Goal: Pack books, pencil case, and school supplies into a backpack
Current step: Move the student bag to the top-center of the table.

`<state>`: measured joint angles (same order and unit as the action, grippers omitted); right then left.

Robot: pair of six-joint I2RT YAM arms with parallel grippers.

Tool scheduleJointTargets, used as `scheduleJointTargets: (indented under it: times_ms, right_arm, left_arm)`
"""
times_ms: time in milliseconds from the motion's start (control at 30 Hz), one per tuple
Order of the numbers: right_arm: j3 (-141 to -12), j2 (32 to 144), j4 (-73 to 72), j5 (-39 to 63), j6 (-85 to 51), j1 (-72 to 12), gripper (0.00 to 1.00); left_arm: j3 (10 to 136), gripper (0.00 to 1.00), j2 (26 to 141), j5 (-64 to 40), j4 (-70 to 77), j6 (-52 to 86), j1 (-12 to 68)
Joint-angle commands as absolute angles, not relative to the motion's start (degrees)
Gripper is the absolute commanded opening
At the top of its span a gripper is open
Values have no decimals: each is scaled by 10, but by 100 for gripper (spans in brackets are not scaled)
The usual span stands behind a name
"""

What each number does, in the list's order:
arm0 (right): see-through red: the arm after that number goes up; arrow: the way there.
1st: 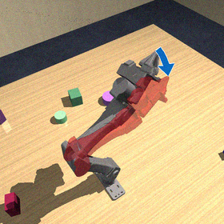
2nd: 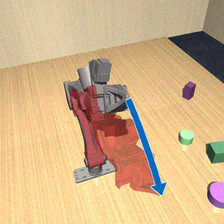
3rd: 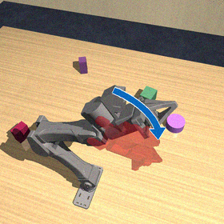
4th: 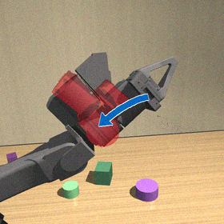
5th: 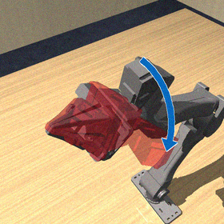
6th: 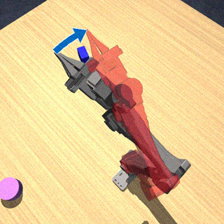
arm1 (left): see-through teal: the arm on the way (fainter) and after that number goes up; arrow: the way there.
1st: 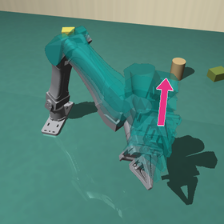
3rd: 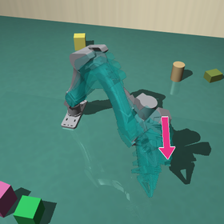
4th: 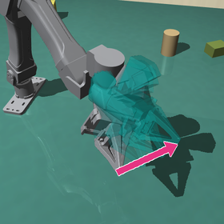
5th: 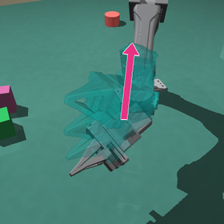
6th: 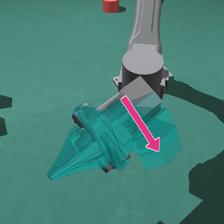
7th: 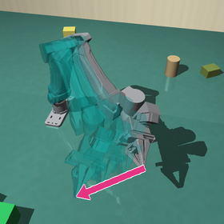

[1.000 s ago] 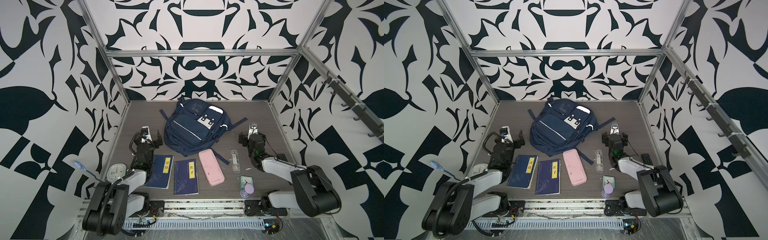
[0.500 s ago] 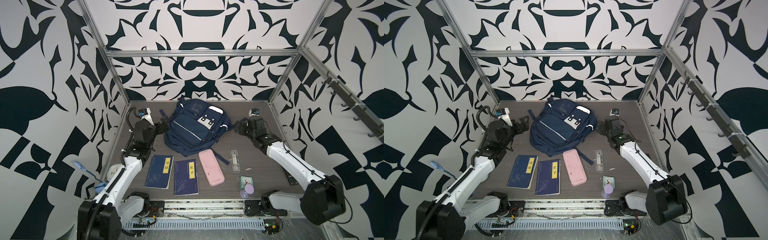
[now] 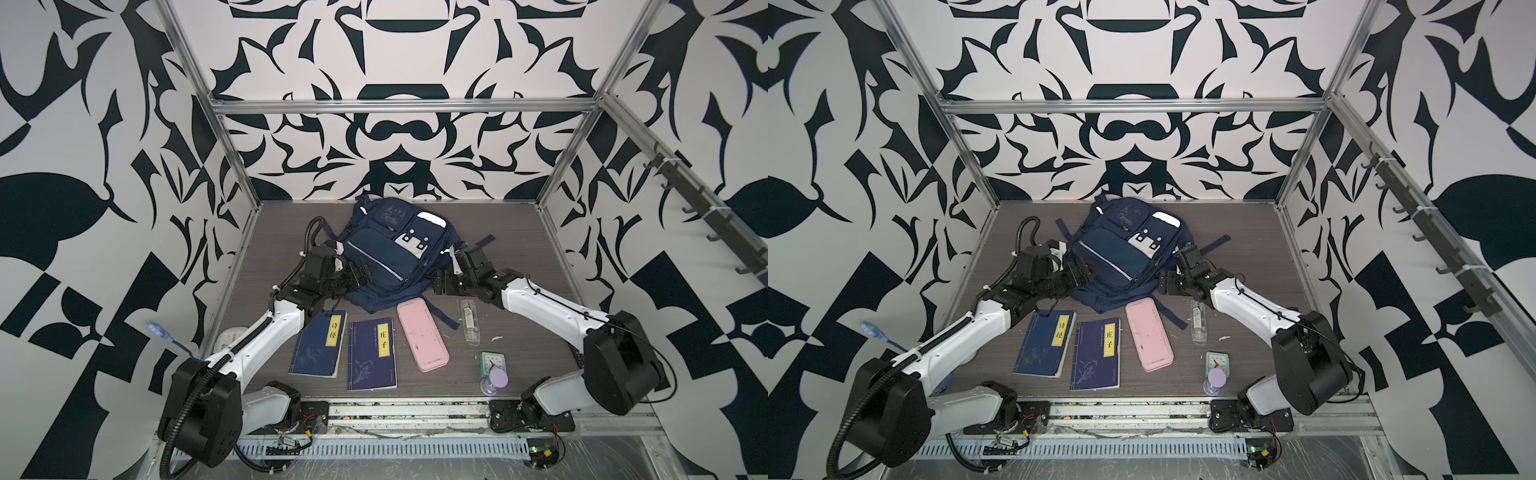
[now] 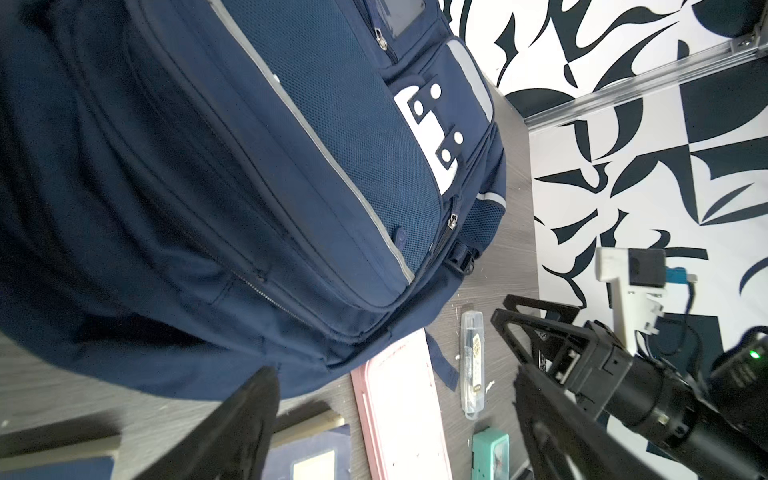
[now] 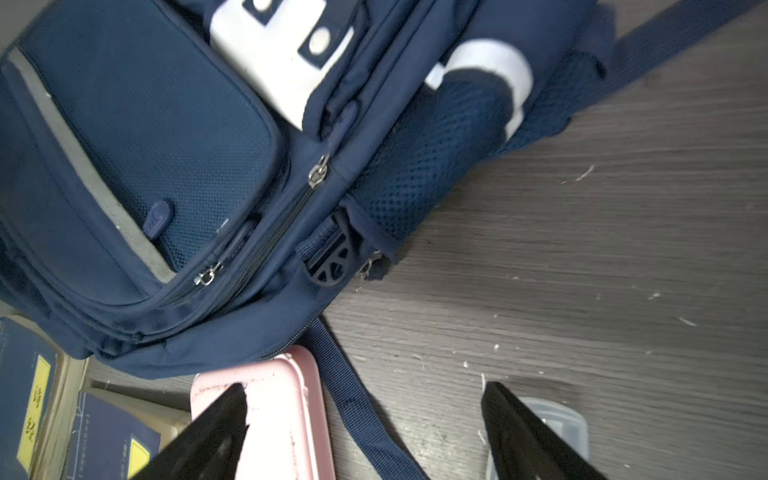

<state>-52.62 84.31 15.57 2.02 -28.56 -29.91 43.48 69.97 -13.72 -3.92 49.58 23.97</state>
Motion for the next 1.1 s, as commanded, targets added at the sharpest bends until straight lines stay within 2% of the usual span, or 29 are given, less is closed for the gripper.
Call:
scheduleJointTargets:
  times_ms: [0, 100, 300, 500, 867, 1067]
  right_arm:
    - [-545, 848, 145, 31, -305, -316, 89]
    - [-546, 853, 136, 35, -312, -318, 88]
    - [-546, 856, 129, 40, -318, -320, 83]
    - [-541, 845, 131, 38, -318, -320, 82]
    - [-534, 836, 132, 43, -312, -320, 80]
    - [-535, 833, 130, 43, -308, -319, 80]
  left_arm:
    - [405, 87, 711, -133, -15, 589, 238]
    - [396, 86, 726, -134, 33, 623, 238]
    - [427, 81, 827, -159, 83, 649, 239]
    - [447, 78, 888, -164, 92, 663, 239]
    - [569, 70, 968, -139, 27, 579, 237]
    - [662, 66, 1042, -176, -4, 537, 226]
